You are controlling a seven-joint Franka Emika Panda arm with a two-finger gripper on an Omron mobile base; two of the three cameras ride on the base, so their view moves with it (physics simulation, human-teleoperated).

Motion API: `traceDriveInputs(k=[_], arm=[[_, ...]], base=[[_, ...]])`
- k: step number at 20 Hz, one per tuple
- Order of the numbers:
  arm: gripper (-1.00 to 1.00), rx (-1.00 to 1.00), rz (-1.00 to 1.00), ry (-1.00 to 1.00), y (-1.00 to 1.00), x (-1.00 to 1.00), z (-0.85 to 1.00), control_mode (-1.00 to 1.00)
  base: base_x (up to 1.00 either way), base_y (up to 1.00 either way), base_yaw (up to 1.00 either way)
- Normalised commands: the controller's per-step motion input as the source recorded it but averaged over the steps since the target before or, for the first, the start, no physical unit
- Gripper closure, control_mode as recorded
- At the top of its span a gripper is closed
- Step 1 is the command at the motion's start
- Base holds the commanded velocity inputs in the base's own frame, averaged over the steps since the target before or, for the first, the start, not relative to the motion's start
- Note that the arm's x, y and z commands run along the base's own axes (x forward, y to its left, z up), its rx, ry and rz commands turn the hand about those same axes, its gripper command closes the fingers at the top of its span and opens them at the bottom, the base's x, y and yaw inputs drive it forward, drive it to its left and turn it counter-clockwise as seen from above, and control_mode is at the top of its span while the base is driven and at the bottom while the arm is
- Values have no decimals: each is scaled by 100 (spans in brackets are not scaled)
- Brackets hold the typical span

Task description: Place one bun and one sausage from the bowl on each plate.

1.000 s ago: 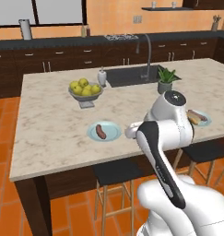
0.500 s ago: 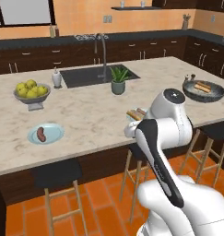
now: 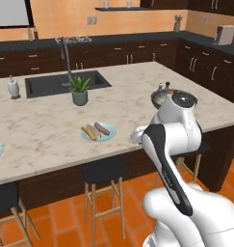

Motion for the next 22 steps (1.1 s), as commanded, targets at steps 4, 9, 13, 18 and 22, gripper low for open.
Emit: traceDriveInputs(k=[4,9,13,18,22], arm=[[-100,0,0,0,0,0,0,100],[-100,0,0,0,0,0,0,100],[-100,0,0,0,0,0,0,100],[-100,0,0,0,0,0,0,100],[-100,0,0,0,0,0,0,100]], base=[[18,-100,18],[44,-100,27],[46,-100,29],[17,-93,36],[35,-62,5]])
